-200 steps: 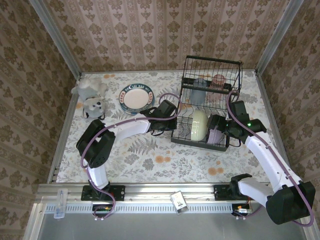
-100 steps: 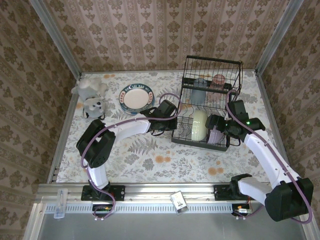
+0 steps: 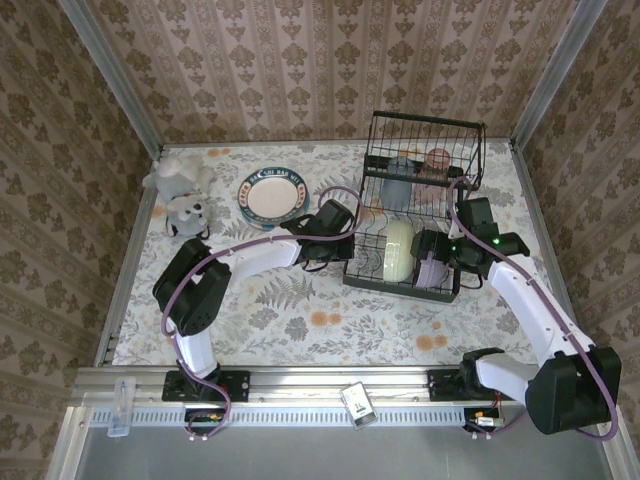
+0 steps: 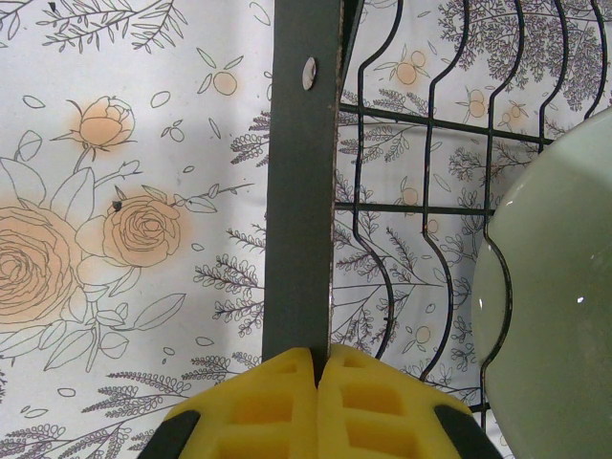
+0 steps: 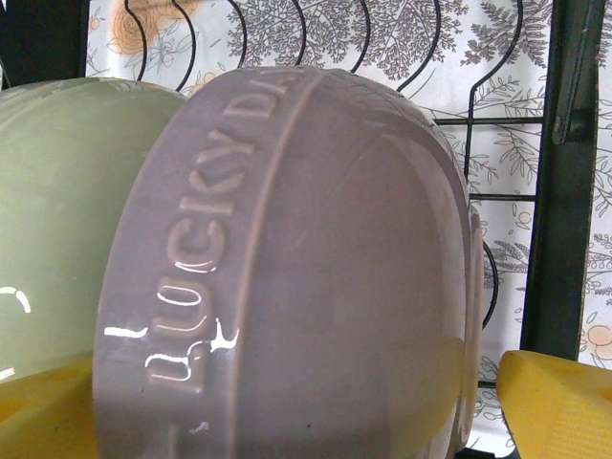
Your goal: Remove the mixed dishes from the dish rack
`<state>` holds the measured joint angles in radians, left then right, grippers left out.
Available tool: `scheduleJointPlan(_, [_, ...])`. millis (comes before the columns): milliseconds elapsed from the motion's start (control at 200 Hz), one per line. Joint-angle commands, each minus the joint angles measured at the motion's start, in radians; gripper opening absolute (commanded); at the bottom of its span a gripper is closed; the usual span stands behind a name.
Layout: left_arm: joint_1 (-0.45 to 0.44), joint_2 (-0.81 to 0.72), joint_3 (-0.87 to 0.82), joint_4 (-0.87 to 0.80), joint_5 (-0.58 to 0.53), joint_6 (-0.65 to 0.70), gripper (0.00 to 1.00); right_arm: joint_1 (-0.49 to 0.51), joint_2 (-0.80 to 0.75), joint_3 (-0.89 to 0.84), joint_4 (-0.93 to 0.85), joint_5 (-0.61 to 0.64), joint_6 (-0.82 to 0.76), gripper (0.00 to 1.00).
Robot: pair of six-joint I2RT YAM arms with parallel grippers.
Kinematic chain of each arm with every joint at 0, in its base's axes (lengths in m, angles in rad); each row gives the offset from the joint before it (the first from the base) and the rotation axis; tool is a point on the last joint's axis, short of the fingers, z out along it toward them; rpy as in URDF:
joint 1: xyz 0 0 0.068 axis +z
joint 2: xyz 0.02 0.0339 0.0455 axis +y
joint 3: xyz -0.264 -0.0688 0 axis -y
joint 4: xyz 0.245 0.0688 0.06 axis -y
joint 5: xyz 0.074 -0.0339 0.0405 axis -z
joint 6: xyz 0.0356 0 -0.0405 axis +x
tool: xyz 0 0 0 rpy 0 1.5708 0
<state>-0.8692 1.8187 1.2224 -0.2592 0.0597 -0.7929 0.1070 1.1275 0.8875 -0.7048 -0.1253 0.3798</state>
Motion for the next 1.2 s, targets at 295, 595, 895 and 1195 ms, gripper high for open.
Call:
scheduleJointPlan(295, [-0.015, 0.064, -0.044, -0.062, 0.068, -0.015, 0.01, -0.02, 0.022, -0.029, 0.03, -0.066, -0.035, 0.89])
scheduleJointPlan(595, [-0.014, 0.06, -0.026, -0.078, 0.058, 0.018, 0.02, -0.02, 0.013, -0.032, 0.031, -0.074, -0.042, 0.79])
scheduleJointPlan(895, [-0.016, 0.068, -0.014, -0.083, 0.063, 0.04, 0.02, -0.02, 0.015, -0.024, 0.036, -0.079, -0.041, 0.53])
scheduleJointPlan(1195, [-0.022, 0.088, 0.001, -0.103, 0.048, 0.046, 0.02, -0.002, -0.021, 0.012, 0.019, -0.017, -0.015, 0.19])
